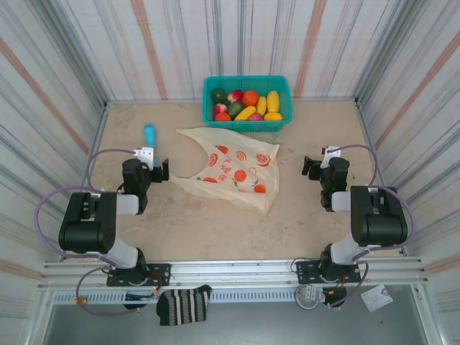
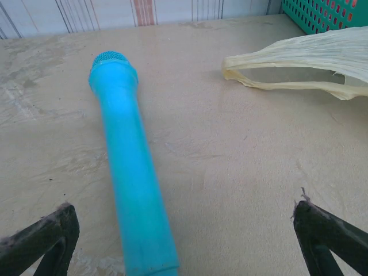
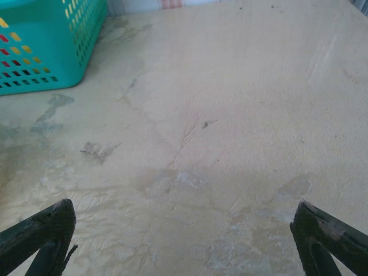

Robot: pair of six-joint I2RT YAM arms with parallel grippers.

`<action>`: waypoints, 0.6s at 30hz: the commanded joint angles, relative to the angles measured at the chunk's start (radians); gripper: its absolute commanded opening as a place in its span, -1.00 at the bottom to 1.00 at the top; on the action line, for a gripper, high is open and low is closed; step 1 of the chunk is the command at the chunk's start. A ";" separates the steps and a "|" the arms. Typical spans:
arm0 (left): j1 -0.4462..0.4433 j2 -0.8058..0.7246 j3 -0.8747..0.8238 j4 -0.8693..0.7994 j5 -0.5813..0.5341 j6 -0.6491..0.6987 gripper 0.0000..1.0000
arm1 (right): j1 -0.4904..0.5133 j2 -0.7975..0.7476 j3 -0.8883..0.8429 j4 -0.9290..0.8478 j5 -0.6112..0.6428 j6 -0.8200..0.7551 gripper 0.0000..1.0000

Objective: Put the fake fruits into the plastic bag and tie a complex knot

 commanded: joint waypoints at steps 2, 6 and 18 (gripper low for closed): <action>-0.011 -0.010 -0.002 -0.002 -0.029 0.014 0.97 | -0.004 -0.002 0.002 0.004 0.011 -0.005 0.98; 0.013 -0.013 0.004 -0.020 0.021 0.002 0.97 | -0.003 -0.003 0.003 0.003 0.010 -0.006 0.98; 0.001 -0.011 0.006 -0.023 -0.001 0.009 0.97 | 0.006 -0.001 0.007 -0.001 0.021 -0.013 0.98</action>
